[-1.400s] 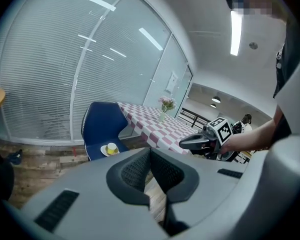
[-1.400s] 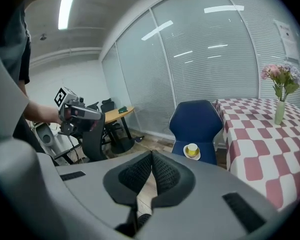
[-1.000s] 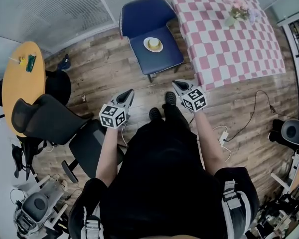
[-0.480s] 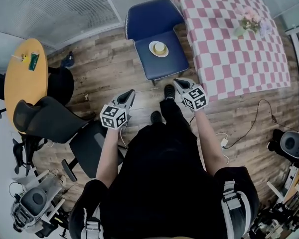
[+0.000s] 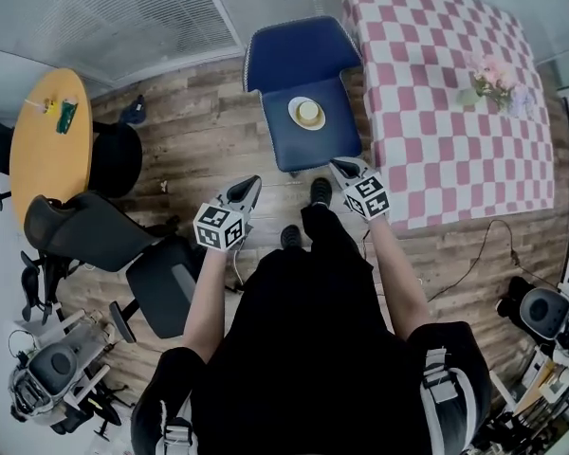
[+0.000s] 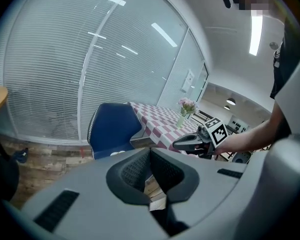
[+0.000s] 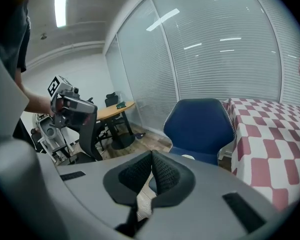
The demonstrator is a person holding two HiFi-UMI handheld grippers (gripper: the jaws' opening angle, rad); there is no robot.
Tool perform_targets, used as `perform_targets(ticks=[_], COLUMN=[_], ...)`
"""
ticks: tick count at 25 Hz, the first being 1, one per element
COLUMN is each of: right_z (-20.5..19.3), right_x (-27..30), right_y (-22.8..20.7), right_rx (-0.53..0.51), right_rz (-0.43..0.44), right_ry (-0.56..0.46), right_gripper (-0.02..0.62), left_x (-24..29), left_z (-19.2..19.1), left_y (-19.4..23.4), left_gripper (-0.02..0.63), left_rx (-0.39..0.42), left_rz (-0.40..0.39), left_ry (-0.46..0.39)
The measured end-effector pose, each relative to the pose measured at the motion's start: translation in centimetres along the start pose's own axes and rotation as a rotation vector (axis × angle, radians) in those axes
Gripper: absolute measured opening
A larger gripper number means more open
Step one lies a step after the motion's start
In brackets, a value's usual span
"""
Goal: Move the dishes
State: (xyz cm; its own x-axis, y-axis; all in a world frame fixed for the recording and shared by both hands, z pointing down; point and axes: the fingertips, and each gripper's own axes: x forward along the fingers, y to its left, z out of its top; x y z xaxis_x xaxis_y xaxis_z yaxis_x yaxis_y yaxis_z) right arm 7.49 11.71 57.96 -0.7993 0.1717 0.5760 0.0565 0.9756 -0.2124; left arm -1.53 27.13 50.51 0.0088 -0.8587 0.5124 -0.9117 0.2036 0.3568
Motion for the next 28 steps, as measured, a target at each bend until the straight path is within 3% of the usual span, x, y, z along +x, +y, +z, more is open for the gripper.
perform_targets(ticks=[9, 19, 24, 28], right_z=[1.8, 2.7, 2.8, 3.1], right_x=[3.9, 7.3, 8.9, 10.0], right_y=[-5.6, -8.4, -9.8, -10.7], right_rx=[-0.047, -0.088, -0.109, -0.069], right_rz=[0.077, 0.175, 0.188, 0.174], right_ry=[0.036, 0.079, 0.108, 0.111], right_gripper=[0.015, 0.015, 0.015, 0.015], left_x=[5.4, 9.8, 11.6, 12.6], left_z=[2.9, 5.6, 6.3, 6.1], left_y=[1.2, 2.3, 1.9, 2.3], left_gripper=[0.021, 0.021, 0.021, 0.021], left_rx=[-0.042, -0.067, -0.061, -0.069], left_rz=[0.062, 0.102, 0.075, 0.049], left_ry=[0.000, -0.005, 0.008, 0.028])
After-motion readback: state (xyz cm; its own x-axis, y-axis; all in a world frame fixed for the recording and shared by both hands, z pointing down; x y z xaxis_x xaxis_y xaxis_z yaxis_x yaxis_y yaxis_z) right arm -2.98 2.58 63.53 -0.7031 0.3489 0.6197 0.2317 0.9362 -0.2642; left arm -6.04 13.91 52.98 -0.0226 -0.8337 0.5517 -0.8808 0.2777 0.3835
